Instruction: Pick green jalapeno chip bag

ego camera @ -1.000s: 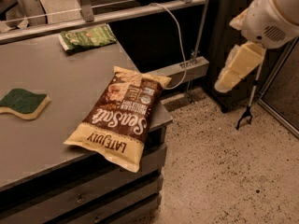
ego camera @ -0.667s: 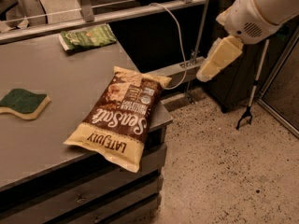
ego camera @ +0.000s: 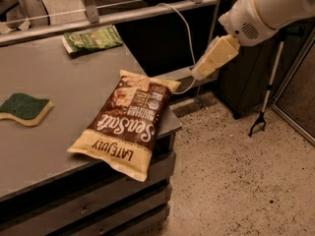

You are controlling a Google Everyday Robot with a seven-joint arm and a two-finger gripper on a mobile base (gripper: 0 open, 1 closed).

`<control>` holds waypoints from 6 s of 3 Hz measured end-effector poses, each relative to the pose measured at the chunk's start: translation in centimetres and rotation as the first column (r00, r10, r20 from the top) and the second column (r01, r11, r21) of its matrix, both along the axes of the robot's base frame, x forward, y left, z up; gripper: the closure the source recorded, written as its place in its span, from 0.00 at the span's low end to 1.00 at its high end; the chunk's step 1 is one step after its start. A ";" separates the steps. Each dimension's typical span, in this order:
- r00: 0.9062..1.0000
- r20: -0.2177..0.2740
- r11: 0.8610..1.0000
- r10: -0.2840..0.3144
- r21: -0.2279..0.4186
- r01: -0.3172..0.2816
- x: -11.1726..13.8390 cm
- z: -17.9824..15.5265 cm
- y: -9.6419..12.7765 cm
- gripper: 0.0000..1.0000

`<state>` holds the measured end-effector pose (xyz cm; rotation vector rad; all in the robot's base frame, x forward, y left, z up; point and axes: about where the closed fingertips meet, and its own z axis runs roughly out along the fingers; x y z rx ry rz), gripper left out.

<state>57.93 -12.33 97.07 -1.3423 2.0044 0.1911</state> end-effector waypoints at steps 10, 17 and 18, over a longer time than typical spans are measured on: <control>0.975 0.108 0.919 0.193 0.329 -0.219 25.6 -11.8 32.6 0.00; 0.929 0.219 0.840 0.298 0.403 -0.365 17.8 0.6 28.0 1.00; 0.926 0.228 0.833 0.301 0.411 -0.372 17.3 1.6 27.7 1.00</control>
Offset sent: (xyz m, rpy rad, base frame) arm 0.0968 0.1073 -0.0042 0.3521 -0.0973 0.0517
